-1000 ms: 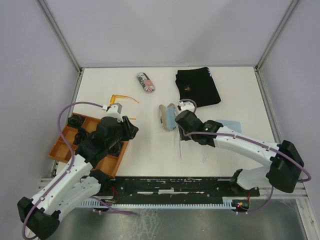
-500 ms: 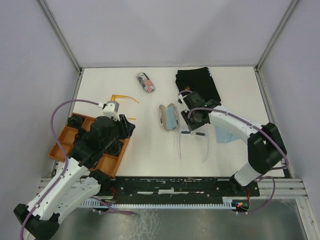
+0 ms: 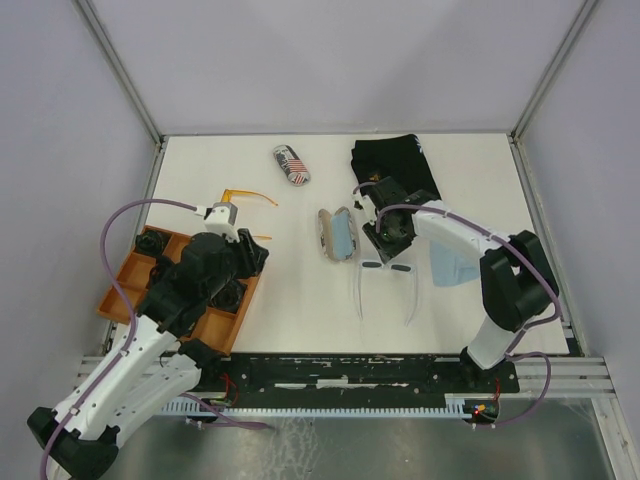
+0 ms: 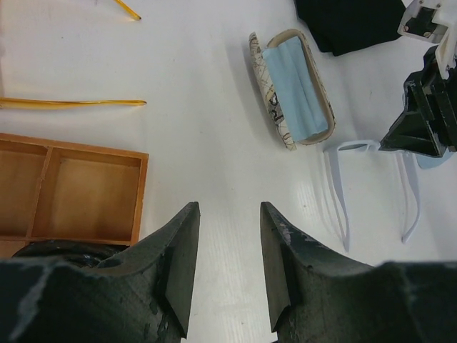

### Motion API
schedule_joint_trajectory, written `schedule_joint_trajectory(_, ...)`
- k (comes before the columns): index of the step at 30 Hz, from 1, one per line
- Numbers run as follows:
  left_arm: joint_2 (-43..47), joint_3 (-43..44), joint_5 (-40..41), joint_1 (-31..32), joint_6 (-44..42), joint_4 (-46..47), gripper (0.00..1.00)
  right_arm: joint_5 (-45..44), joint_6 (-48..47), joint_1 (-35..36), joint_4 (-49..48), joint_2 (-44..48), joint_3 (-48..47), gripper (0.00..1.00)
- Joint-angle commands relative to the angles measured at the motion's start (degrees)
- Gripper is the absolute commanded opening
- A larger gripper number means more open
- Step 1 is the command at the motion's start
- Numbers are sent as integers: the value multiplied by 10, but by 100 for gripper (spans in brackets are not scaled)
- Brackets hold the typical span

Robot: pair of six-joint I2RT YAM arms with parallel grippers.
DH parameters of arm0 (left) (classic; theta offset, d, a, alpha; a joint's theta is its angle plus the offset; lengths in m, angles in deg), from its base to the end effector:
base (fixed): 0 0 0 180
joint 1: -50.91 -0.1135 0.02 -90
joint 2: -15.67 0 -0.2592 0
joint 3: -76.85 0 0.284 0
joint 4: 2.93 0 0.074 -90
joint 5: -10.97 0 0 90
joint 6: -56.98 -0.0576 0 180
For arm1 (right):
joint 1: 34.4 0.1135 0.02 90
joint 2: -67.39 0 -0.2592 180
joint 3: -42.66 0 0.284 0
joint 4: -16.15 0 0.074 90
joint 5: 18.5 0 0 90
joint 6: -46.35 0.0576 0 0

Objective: Organize the sunglasses
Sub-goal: Adjust the sunglasses at the center of the board.

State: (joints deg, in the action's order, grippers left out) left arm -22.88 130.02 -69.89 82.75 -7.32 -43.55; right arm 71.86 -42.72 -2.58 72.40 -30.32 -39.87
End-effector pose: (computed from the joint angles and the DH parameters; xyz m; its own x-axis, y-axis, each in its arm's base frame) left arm 0.1830 -0.1029 0.2893 -0.5088 -0.1880 -0.8401 0.1985 0.9239 -0.3270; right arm 0.3149 0.1958 0.1712 -0.8139 -0.4860 -0.3183 -0.5158 0.8566 0.0111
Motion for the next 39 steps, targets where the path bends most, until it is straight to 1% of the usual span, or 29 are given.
schedule_joint_trajectory(1,-5,14,12,-2,-18,3,47,21,-31,-7,14,-13,-24,41)
schedule_joint_trajectory(15,-9,15,8,-1,-20,5,44,30,-36,-18,2,-48,-37,41)
schedule_joint_trajectory(23,-8,14,7,-2,-21,6,43,39,-36,-20,3,-61,-45,38)
schedule_joint_trajectory(33,-11,14,7,-2,-22,7,42,50,-27,-20,15,-49,-46,25)
schedule_joint_trajectory(39,-13,14,6,-1,-23,8,42,70,-20,-20,32,-25,-35,22)
